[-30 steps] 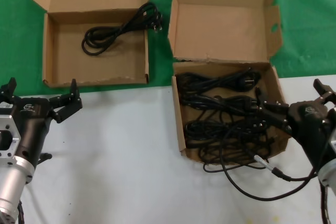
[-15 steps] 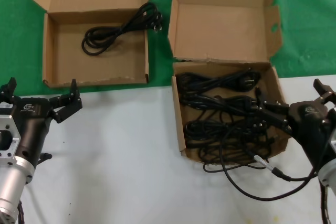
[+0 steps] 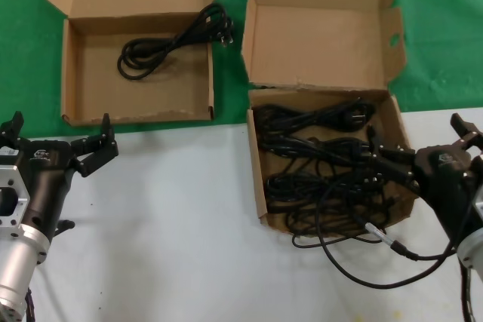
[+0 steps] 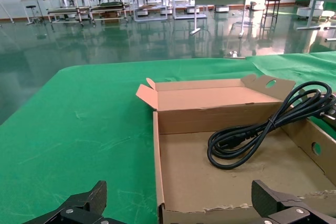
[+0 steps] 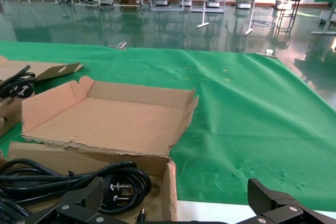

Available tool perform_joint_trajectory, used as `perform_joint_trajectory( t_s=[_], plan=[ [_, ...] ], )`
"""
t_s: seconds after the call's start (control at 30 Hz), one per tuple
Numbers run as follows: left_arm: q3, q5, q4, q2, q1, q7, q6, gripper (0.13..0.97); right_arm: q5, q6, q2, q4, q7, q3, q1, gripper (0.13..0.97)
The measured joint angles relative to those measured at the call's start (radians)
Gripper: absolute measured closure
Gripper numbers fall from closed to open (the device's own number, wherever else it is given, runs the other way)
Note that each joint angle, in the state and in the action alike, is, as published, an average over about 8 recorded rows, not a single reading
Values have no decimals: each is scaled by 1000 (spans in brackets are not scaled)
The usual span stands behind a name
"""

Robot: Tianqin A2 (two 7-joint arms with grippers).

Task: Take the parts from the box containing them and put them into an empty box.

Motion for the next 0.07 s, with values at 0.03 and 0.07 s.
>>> perform_joint_trajectory(
  t_s=[0.03, 0.07],
  plan=[
    [0, 0, 0, 0, 0, 0, 0, 132, 0, 0, 0, 0, 0, 0, 0, 129],
    [0, 0, 0, 0, 0, 0, 0, 132, 0, 0, 0, 0, 0, 0, 0, 129]
  ],
)
